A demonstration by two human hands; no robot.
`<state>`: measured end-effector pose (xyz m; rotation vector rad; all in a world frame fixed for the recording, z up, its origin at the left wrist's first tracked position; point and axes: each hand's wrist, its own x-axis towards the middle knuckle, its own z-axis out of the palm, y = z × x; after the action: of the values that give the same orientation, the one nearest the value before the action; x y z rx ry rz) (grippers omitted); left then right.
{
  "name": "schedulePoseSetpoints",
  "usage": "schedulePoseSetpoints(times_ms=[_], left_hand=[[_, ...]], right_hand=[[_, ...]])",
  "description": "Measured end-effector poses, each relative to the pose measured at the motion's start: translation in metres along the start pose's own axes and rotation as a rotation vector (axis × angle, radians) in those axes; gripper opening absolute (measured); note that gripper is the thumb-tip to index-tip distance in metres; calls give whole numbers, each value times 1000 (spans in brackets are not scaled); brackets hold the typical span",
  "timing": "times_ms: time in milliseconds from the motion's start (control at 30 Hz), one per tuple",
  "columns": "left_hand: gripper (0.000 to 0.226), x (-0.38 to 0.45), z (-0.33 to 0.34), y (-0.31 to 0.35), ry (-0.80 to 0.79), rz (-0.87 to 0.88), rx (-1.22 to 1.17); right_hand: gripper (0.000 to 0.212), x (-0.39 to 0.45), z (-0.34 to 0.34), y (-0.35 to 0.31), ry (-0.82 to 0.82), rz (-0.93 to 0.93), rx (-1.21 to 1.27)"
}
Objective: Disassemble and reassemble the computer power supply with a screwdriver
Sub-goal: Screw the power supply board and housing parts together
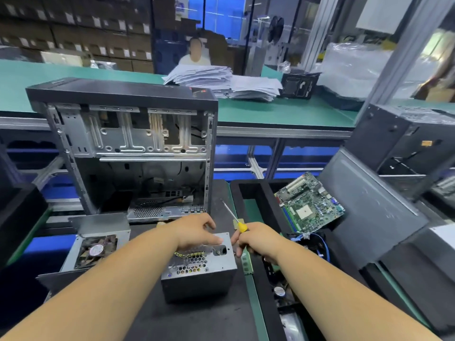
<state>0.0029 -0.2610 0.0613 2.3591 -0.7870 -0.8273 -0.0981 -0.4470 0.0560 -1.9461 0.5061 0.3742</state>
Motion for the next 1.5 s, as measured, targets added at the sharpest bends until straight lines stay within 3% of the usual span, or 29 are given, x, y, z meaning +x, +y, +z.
schedulePoseSetpoints(times_ms=[133,333,700,900,1000,1233,1500], left_hand=[[39,2,5,-3,-41,12,167],[39,3,2,-2,-115,25,178],[22,11,-5,-2,-215,18,118],[12,15,-5,-3,-237,-40,-34],[17,14,-5,-5,-246,-58,-115],[6,19,-7,-11,-291,-27,-83],[12,14,-9,-10,-316,-48,-138]], right_hand=[[30,-2,3,4,-9,27,16],[26,0,7,7,-1,36,34],[7,-4,11,4,-48,-23,106],[22,-3,12,5,-83,3,149],[23,-2,12,5,-90,34,170],[18,2,12,5,-121,32,201],[23,3,10,6,-160,40,189]])
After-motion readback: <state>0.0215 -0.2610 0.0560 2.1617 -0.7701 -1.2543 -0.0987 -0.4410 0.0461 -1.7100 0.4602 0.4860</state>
